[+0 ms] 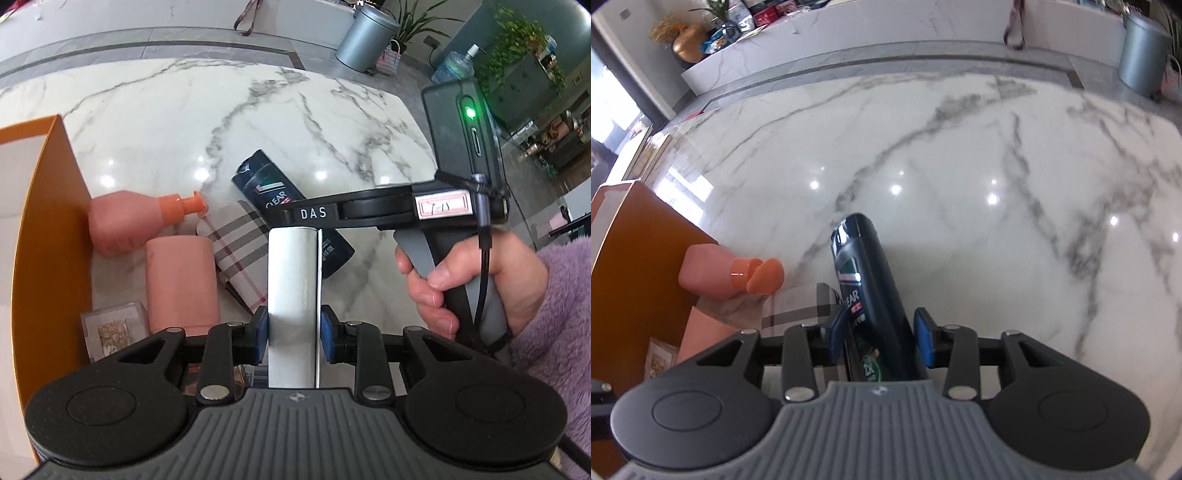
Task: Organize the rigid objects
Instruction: 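Grasp the dark blue CLEAR shampoo bottle with the right tool, then carry the white box and shampoo bottle over the orange box with both tools, then lower both items into the orange box and open both tools, then move both tools back toward the remaining items on the table, then grasp the dark PHOTO CARD box upright with the left tool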
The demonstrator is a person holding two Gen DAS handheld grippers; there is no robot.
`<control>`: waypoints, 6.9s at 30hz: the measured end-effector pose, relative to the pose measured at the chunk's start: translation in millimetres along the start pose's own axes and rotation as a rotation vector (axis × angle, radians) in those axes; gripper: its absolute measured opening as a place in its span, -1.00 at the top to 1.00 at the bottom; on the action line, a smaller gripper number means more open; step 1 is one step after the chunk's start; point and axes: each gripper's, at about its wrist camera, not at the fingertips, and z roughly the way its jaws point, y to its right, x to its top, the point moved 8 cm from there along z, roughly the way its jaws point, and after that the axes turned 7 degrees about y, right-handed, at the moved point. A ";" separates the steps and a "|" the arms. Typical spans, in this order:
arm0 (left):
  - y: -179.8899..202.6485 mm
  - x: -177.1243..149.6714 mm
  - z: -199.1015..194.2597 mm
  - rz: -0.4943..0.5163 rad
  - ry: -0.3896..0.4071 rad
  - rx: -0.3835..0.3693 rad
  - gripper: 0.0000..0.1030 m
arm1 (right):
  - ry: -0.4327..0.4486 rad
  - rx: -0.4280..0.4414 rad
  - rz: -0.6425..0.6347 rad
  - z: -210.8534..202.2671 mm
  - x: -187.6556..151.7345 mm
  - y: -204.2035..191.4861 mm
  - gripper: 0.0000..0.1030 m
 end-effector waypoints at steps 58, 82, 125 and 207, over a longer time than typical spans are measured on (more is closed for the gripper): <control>-242.4 25.8 -86.5 0.286 -0.056 0.225 0.26 | 0.119 0.098 0.157 34.2 24.5 -281.7 0.35; -269.4 10.8 -182.0 0.041 0.250 0.382 -0.15 | 0.069 -0.070 0.172 26.8 -4.6 -290.4 0.36; -282.2 -28.8 -180.5 -0.196 0.255 0.288 0.54 | -0.040 0.041 0.109 69.9 -15.7 -301.2 0.43; 18.7 -99.1 -4.1 0.442 0.068 0.465 -0.24 | 0.121 0.101 0.583 -109.9 -142.5 -25.4 0.39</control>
